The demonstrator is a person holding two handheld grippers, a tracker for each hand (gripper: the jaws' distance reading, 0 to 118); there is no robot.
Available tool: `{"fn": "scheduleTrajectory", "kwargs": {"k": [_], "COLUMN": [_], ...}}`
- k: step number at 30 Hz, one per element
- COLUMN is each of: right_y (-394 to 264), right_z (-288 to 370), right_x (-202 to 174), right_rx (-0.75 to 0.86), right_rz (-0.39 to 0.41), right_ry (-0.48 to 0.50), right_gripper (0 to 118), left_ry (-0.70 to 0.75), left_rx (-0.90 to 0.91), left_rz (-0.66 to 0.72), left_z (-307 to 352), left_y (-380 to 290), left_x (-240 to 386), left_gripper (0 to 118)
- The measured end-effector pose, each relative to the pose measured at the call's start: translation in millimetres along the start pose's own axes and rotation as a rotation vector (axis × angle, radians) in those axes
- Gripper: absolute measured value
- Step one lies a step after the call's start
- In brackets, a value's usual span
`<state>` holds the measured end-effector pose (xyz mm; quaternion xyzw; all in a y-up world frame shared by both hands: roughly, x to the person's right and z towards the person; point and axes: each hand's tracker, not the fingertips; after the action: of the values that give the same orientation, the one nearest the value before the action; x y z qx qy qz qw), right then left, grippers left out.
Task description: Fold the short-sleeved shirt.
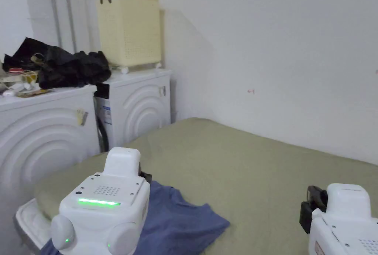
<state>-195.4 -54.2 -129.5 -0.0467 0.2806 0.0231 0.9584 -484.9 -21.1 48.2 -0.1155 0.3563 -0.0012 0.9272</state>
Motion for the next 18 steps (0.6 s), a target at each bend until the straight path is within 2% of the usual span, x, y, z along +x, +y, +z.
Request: {"fn": "scheduleTrajectory", "kwargs": {"k": [3, 7, 14, 18], "right_y": [-5.9, -9.5, -27.7, -44.8], "right_z": [-13.3, -20.5, -41.7, -51.0], "right_x": [-35.6, -64.6, -70.2, -64.4], "right_rx": [0.002, -0.019, -0.072, -0.113], "right_rz": [-0.018, -0.042, -0.038, -0.018], "right_ry": [0.086, 0.142, 0.162, 0.145], "right_gripper": [0, 0, 0, 0], "left_ry": [0.083, 0.129, 0.104, 0.034], "left_rx": [-0.018, -0.037, -0.089, -0.165], "left_rz": [0.023, 0.007, -0.003, 0.050], "left_z": [4.1, 6.5, -17.9, -55.0], "left_y": [-2.9, -8.5, -22.0, -36.1], "left_x": [-40.9, -65.0, -68.9, -60.4], "left_gripper": [0, 0, 0, 0]}}
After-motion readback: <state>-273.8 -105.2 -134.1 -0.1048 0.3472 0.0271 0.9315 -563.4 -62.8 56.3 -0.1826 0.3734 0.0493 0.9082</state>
